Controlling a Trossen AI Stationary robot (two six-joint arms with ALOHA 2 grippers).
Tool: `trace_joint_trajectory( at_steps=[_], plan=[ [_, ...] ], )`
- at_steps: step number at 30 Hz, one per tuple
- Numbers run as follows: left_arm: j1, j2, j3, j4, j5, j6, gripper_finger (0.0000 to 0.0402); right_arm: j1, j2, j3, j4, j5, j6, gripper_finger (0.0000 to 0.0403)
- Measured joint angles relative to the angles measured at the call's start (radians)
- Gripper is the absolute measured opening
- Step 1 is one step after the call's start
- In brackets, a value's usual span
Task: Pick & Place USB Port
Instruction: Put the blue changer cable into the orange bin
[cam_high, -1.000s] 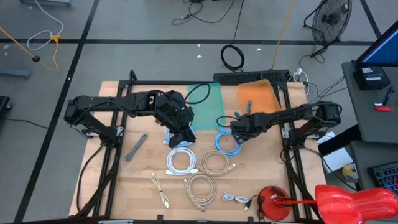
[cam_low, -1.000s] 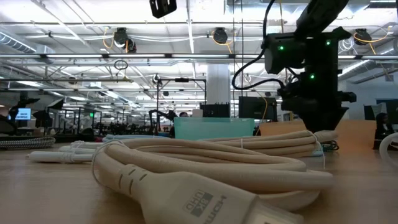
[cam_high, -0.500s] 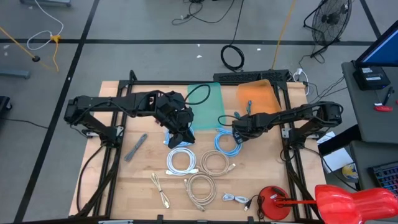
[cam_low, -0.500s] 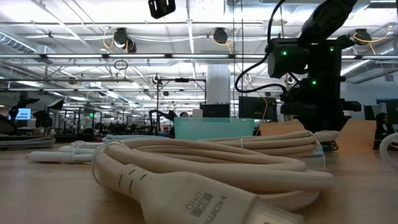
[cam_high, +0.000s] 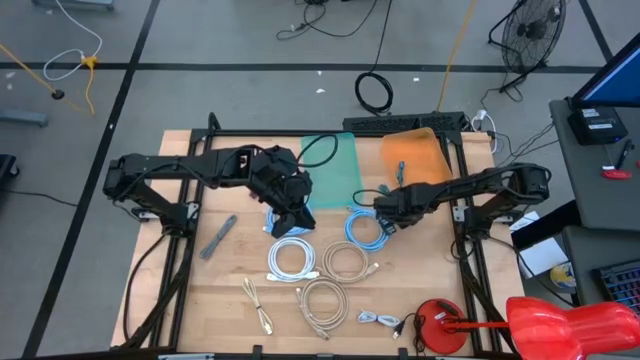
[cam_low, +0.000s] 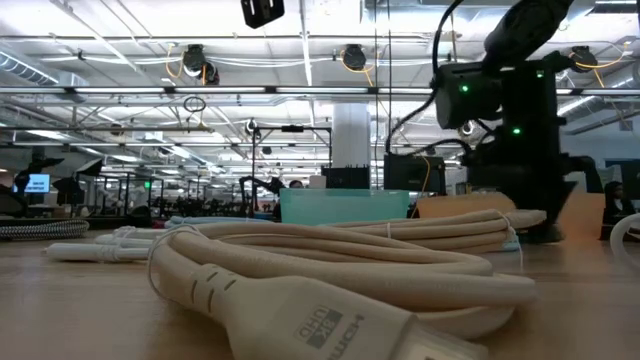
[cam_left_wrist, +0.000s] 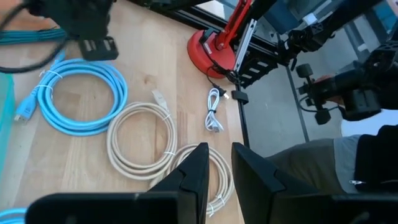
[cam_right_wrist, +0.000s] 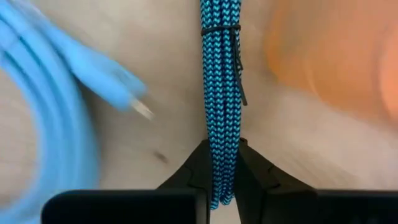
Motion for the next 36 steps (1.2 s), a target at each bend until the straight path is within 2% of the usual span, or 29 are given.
trace_joint_trajectory(
  at_steps=[7,12,16,18,21,26,28,30,36],
  plan=[
    [0.029,0.0,0.0,0.002,-0.01,0.001,0.0071,0.049,-0.055,0.159,-0.123,0.067,0.02,0.0023],
    [0.065,-0.002,0.0,-0.038,-0.01,0.025,0.0071,0.083,-0.115,0.3,-0.142,0.133,0.051,0.0017],
    [0.122,-0.032,0.001,-0.177,-0.108,0.077,0.0071,0.12,-0.153,0.409,-0.146,0.178,0.058,0.0016],
    [0.167,-0.049,0.001,-0.252,-0.185,0.08,0.0071,0.143,-0.171,0.464,-0.133,0.212,0.053,0.0016],
    [0.238,-0.074,0.001,-0.275,-0.263,0.058,0.0071,0.182,-0.186,0.538,-0.07,0.27,0.027,0.0016],
    [0.349,-0.115,0.001,-0.187,-0.277,0.063,0.0071,0.235,-0.225,0.611,0.16,0.353,-0.079,0.0016],
    [0.387,-0.119,0.001,-0.11,-0.241,0.082,0.0071,0.253,-0.235,0.62,0.271,0.375,-0.145,0.0016],
    [0.426,-0.118,0.001,0.0,-0.161,0.099,0.0071,0.263,-0.251,0.621,0.393,0.374,-0.22,0.0016],
    [0.51,-0.084,0.001,0.411,0.217,0.037,0.0072,0.284,-0.289,0.622,0.602,0.368,-0.402,0.0016]
  ],
)
